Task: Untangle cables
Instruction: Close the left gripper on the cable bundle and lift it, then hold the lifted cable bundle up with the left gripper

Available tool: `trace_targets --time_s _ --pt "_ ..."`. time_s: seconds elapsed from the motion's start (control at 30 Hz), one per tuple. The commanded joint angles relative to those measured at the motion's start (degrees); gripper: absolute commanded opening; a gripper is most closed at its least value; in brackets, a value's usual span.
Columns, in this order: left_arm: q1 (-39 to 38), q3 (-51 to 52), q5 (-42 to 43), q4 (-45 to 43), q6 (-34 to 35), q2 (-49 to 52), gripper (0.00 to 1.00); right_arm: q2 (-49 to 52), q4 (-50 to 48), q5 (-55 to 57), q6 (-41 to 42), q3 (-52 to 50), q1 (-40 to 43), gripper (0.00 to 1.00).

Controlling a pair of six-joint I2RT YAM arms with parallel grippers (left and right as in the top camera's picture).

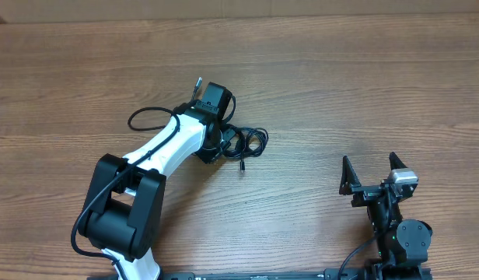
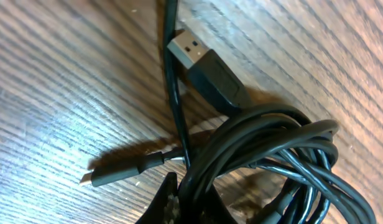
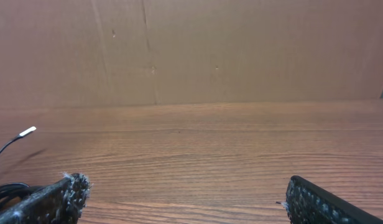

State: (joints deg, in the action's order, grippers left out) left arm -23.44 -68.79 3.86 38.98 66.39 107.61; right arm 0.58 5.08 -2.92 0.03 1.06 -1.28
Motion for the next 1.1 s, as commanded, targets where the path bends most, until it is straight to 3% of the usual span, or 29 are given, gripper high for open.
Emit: trace_targets --time_s 0.0,0.13,0.3,0.5,0.7,1.07 --pt "-0.2 -2.4 0.8 -0.1 -13.0 -0.5 0.04 -0.4 -0.4 0.5 0.3 -0.6 -0.4 1.0" --pt "-0.3 -2.9 2.0 -0.8 -28.4 -4.6 0.04 -0.4 -0.4 0.5 0.3 -0.6 -0.4 1.0" --pt "-0.3 -2.9 4.3 -0.9 -43.1 -12.7 0.04 -0.4 -0.4 0.5 0.3 -0.6 -0.4 1.0" --pt "-0.3 -2.9 11.6 -0.5 -55.5 -20.5 0.04 -0.4 -0.4 0.5 0.3 -0.6 -0.4 1.0" --pt "-0.3 -2.9 17.7 0.4 -62.2 -25.5 0.04 -0.4 -0.4 0.5 0.3 -0.6 -0.4 1.0" --pt "-0.3 -2.9 25.8 1.7 -66.1 -27.1 0.04 -0.4 -0.4 0.5 0.3 -0.6 -0.4 1.0"
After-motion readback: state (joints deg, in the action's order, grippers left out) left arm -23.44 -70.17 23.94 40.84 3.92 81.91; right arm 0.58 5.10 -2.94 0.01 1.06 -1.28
